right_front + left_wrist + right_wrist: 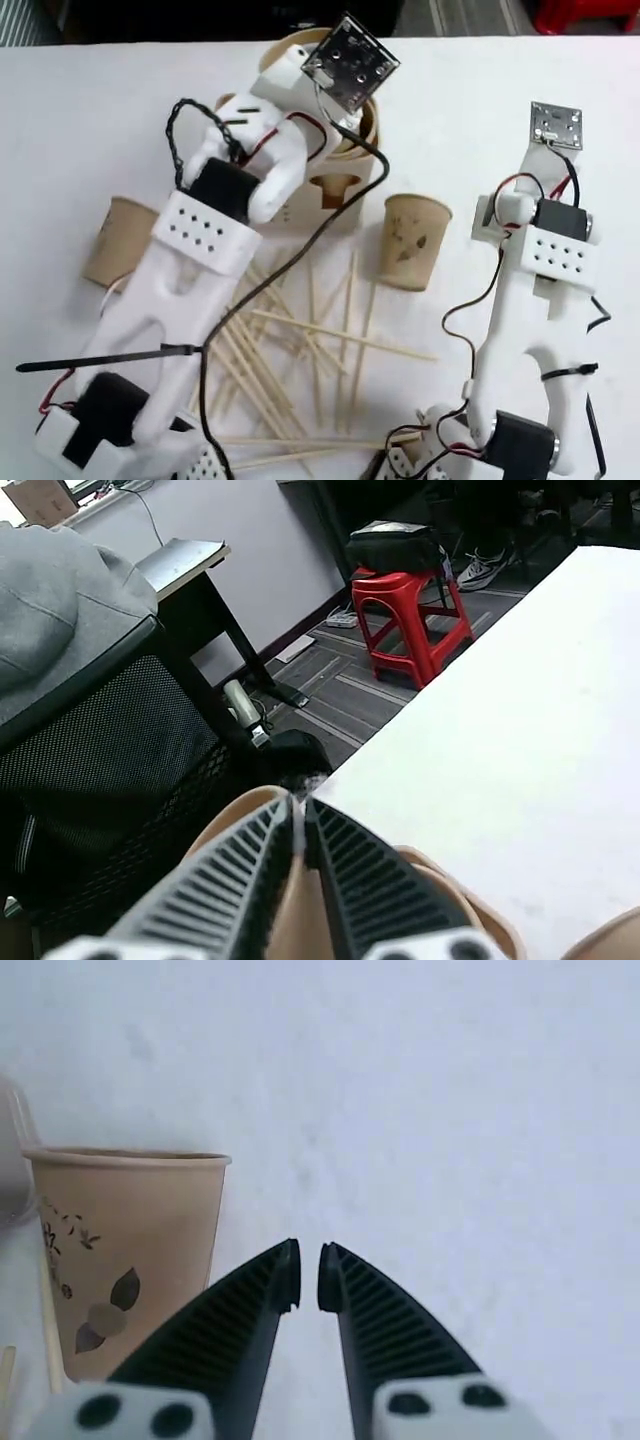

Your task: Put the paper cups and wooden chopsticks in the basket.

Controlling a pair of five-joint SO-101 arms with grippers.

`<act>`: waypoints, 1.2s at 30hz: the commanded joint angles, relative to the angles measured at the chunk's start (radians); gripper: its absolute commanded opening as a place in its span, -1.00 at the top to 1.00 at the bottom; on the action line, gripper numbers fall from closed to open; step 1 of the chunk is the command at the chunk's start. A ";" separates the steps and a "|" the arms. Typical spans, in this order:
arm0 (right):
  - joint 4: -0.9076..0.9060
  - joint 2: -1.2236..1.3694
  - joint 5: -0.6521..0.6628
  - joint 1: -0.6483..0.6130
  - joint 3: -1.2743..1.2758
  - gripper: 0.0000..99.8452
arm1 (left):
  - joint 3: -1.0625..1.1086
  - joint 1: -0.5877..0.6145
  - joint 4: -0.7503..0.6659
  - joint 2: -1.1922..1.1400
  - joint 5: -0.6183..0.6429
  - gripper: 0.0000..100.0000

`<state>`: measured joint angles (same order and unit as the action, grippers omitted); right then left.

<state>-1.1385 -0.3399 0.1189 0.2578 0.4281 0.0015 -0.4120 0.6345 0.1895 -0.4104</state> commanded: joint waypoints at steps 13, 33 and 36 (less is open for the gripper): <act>0.013 -0.024 0.000 0.013 -0.006 0.91 | -0.031 -0.062 0.198 0.041 -0.015 0.66; -0.262 -0.022 0.002 -0.102 -0.284 0.81 | -0.035 0.173 0.827 0.656 0.057 0.76; -0.315 -0.018 0.006 -0.188 -0.344 0.70 | 0.106 0.263 0.825 0.763 0.057 0.75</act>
<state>-1.4085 -0.3399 0.1189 0.1427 0.1703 0.0092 -0.2279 1.4584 0.8539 -0.3644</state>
